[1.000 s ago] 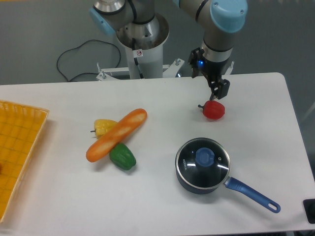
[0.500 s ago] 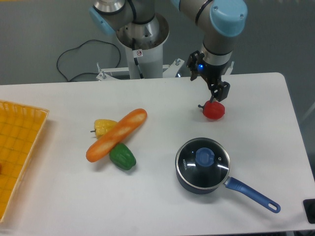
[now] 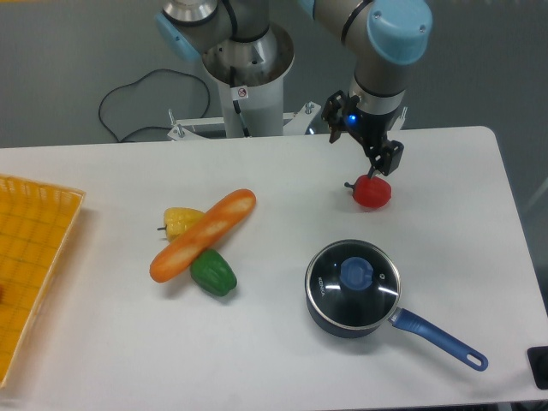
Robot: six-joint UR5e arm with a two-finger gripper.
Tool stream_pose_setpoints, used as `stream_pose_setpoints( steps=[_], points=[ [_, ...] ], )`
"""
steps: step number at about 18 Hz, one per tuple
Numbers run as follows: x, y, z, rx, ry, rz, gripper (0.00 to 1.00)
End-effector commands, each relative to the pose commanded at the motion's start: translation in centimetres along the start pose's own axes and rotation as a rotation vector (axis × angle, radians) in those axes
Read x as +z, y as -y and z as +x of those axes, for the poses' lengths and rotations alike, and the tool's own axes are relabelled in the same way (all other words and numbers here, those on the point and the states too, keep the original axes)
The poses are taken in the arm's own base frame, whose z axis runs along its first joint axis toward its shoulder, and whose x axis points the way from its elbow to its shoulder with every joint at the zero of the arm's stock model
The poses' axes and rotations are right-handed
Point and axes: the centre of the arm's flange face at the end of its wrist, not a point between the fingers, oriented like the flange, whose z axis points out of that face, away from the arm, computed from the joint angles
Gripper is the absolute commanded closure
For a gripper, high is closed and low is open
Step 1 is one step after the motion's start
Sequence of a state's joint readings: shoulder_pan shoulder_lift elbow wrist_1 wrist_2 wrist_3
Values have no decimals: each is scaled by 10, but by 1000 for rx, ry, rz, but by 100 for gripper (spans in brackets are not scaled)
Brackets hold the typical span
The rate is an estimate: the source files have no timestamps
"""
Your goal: Open the lid
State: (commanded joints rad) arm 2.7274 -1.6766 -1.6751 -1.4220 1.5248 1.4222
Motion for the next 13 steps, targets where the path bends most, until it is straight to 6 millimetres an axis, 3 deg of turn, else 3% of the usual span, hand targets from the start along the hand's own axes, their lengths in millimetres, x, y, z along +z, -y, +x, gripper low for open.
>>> stream_pose_setpoints(
  steps=[3, 7, 13],
  points=[
    [0, 4, -12, -114, 65, 23, 0],
    [8, 27, -26, -208, 138, 83, 0],
    [10, 32, -46, -458, 154, 116, 0]
  ],
)
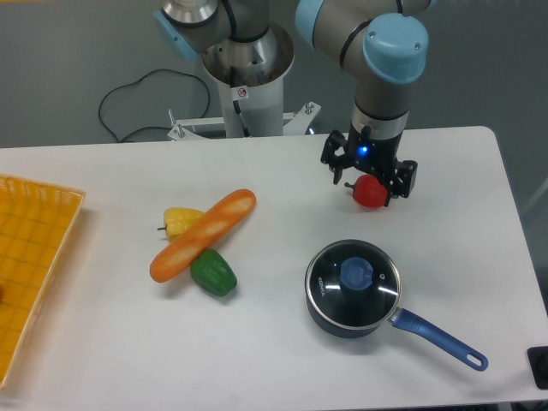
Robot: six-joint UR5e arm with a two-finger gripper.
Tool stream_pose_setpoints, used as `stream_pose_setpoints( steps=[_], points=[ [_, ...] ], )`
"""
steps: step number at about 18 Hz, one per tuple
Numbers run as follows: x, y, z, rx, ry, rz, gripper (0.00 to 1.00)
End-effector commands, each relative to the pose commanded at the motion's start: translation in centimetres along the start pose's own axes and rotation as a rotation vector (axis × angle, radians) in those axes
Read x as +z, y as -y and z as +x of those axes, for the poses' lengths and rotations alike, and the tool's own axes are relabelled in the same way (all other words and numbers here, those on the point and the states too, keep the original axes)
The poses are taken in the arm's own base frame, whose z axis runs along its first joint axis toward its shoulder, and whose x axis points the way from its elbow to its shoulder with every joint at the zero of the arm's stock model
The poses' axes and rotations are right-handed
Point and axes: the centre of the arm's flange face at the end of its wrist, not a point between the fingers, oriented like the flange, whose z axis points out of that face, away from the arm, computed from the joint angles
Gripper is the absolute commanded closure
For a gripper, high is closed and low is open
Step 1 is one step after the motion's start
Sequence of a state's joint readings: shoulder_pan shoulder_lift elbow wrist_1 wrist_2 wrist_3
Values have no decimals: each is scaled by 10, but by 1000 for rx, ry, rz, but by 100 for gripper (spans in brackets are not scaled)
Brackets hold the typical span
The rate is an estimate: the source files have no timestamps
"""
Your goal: Open the lid
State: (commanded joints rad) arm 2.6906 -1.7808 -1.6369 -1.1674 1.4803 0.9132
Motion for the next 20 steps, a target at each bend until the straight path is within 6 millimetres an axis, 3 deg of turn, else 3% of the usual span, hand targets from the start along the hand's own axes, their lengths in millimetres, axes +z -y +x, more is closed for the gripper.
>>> stream_pose_setpoints(
  steps=[11, 15, 20],
  points=[
    [3, 26, 6, 9, 34, 63, 0],
    [12, 34, -1, -43, 84, 116, 0],
    [2, 51, 11, 55, 101, 138, 0]
  ],
)
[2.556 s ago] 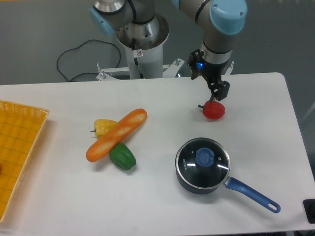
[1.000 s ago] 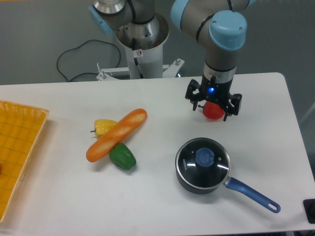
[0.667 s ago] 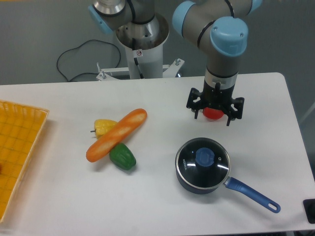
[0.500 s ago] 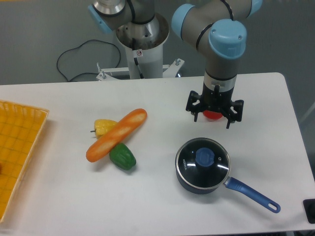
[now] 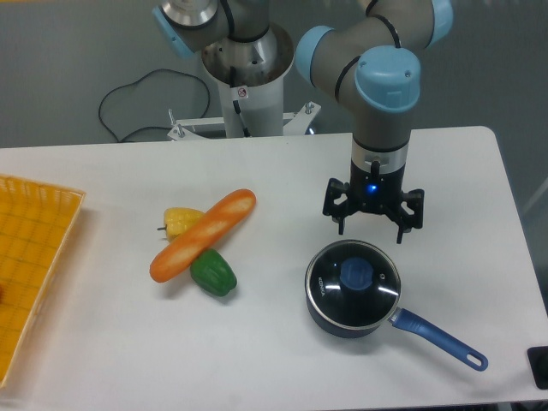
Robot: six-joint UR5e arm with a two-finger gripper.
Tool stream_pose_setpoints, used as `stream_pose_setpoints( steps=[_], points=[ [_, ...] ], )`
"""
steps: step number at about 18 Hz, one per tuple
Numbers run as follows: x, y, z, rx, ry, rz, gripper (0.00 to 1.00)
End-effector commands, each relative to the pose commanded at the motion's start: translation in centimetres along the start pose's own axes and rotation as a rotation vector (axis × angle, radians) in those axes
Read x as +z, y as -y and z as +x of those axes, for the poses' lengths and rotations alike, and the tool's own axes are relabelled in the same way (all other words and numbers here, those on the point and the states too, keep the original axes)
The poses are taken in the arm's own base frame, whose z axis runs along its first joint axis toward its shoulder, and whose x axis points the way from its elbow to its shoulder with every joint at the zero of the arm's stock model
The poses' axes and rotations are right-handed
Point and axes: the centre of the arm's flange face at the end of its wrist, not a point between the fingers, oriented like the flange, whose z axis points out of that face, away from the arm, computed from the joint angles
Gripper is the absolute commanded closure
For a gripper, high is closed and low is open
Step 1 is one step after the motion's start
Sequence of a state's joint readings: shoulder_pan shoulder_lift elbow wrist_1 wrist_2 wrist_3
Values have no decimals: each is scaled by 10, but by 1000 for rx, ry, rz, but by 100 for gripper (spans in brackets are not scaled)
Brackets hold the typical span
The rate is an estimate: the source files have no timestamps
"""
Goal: Open the lid
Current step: 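Move the gripper over the saucepan and lower onto the blue lid knob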
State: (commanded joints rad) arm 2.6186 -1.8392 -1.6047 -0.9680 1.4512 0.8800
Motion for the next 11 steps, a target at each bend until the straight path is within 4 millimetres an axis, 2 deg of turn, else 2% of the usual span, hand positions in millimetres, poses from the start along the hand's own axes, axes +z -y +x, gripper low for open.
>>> stream_pose_setpoints(
  steps=[3, 7, 11],
  points=[
    [3, 17, 12, 325, -18, 25, 0],
    [10, 41, 21, 420, -33, 47, 0],
    [26, 41, 21, 596, -57, 19, 0]
  ],
)
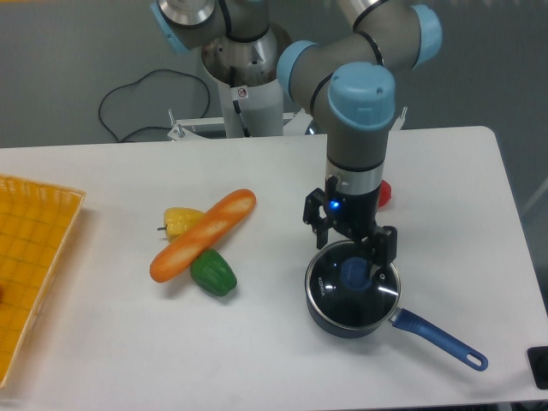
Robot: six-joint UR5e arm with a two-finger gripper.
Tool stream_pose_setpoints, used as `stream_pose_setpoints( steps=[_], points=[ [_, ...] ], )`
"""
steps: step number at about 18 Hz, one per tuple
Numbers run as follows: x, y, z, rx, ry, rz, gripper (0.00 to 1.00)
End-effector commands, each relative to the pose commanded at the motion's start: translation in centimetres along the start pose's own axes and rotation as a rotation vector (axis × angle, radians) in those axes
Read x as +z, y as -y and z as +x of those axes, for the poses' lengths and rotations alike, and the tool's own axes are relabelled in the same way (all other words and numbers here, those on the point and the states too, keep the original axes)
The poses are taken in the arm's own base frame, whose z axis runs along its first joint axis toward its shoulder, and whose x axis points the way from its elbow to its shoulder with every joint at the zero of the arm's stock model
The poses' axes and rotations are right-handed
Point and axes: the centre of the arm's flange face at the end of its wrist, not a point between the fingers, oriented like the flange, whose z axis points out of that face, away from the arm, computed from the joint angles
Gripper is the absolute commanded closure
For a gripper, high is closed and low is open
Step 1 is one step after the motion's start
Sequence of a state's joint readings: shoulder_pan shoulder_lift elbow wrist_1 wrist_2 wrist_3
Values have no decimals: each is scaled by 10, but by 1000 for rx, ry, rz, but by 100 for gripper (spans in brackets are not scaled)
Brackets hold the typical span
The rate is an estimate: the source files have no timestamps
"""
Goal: Open the lid
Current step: 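Move the gripper over the saucepan and lower onto the blue lid knob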
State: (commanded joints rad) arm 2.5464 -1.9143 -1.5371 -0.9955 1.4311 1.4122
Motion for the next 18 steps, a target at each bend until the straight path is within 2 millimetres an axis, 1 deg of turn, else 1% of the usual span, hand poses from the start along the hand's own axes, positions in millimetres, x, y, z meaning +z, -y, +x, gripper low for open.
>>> stream_pose_setpoints(
  steps=[3, 5, 7, 8, 10, 11, 13, 14, 18],
  points=[
    [14, -3, 0, 133, -28, -8, 1],
    [19, -7, 2, 211, -42, -12, 1],
    [22, -15, 3, 275, -66, -52, 1],
    [29, -19, 3, 290, -77, -79, 1],
    [35, -25, 1, 335, -89, -115, 1],
    [42, -31, 1, 397, -110, -140, 1],
    [56, -35, 1, 413, -133, -168, 1],
    [60, -36, 0, 414, -138, -174, 1],
    [65, -39, -1, 444, -154, -193, 1]
  ],
)
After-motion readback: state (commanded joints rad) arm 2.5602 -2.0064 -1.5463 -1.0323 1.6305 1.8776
